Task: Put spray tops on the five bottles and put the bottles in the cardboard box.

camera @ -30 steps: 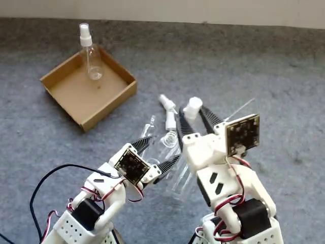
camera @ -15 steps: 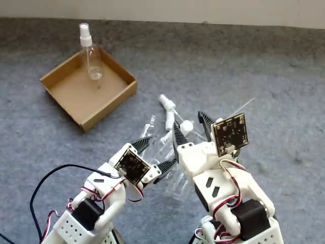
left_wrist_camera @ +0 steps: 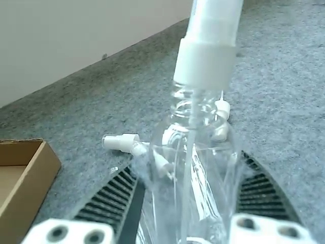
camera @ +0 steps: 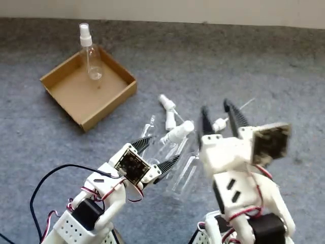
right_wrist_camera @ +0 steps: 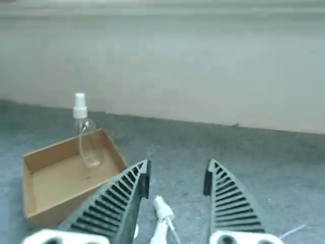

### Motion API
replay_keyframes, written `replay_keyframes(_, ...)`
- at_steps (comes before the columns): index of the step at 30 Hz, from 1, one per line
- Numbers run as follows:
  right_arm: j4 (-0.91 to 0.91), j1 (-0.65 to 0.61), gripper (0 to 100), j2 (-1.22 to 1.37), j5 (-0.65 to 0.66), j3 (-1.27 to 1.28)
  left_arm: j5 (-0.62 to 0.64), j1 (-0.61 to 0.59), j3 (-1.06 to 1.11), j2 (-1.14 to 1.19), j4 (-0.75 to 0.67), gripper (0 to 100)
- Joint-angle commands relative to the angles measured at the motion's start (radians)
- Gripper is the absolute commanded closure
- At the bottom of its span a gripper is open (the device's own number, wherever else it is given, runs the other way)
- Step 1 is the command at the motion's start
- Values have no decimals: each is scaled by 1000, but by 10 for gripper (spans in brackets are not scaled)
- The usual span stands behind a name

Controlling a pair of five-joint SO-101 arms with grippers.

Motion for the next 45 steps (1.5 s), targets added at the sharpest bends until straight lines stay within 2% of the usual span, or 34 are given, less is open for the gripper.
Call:
replay_keyframes(1,-7,94,928,5,15,-64,-9,5,21,-19,-5,853)
replay_keyframes(4,-50,117,963,4,15,25,-8,5,21,-19,-5,853)
replay_keyframes(10,-312,124,972,4,15,311,-6,5,21,-19,-5,853)
replay_keyframes(14,-410,120,972,4,15,443,-6,5,21,-19,-5,853)
replay_keyframes(17,-415,110,972,4,15,486,-8,5,21,-19,-5,853)
replay_keyframes(22,-412,-10,972,4,18,478,-8,5,21,-19,-5,853)
replay_keyframes(26,-412,-68,972,2,127,478,-8,5,21,-19,-5,853)
replay_keyframes(29,-410,-74,972,2,172,478,-9,5,21,-19,-5,853)
replay_keyframes(38,-410,-73,972,-4,170,478,-6,-19,21,-19,-6,853)
replay_keyframes(45,-409,-73,972,-213,170,486,-5,-93,19,-19,-63,853)
